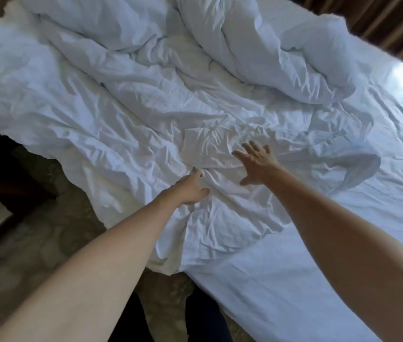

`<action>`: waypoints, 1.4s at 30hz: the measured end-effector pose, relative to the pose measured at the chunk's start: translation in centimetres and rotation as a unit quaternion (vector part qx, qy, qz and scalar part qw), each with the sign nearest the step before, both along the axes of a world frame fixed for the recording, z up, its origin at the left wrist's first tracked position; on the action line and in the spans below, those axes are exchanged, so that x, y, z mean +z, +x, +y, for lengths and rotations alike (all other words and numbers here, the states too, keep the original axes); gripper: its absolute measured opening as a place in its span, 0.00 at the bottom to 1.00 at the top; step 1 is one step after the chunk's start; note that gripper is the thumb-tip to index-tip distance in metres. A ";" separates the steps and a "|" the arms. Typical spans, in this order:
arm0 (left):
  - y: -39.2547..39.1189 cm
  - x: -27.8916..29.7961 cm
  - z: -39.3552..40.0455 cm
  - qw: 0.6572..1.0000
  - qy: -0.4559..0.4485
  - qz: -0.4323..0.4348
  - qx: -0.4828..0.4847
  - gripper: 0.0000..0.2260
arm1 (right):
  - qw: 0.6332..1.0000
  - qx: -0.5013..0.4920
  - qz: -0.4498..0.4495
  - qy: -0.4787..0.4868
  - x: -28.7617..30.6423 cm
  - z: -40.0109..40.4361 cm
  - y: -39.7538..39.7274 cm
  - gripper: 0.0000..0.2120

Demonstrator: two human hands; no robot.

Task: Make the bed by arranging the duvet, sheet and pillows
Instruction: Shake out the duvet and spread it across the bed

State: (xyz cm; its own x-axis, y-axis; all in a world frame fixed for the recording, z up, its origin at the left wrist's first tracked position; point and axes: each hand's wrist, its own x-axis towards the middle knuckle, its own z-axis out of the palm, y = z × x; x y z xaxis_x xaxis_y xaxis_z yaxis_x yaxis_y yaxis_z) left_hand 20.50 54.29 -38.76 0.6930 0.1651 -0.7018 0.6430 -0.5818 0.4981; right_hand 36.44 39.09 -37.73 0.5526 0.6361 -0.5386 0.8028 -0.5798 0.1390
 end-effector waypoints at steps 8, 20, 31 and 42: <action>5.2 -4.9 -2.4 0.991 0.123 -0.037 -0.032 0.29 | 0.995 -0.027 -0.080 -0.044 -6.6 -0.6 6.8 0.69; 10.2 -4.9 -5.4 0.921 0.310 -0.113 -0.205 0.49 | 0.974 -0.064 0.193 0.099 -5.8 -2.6 4.4 0.24; 4.9 8.1 -9.2 0.941 0.273 -0.164 -0.111 0.14 | 0.967 -0.018 0.206 0.147 8.4 -6.0 0.3 0.21; -3.9 15.6 -17.2 0.980 0.160 -0.093 -0.074 0.14 | 0.962 -0.100 0.224 0.123 14.4 -13.5 -8.2 0.19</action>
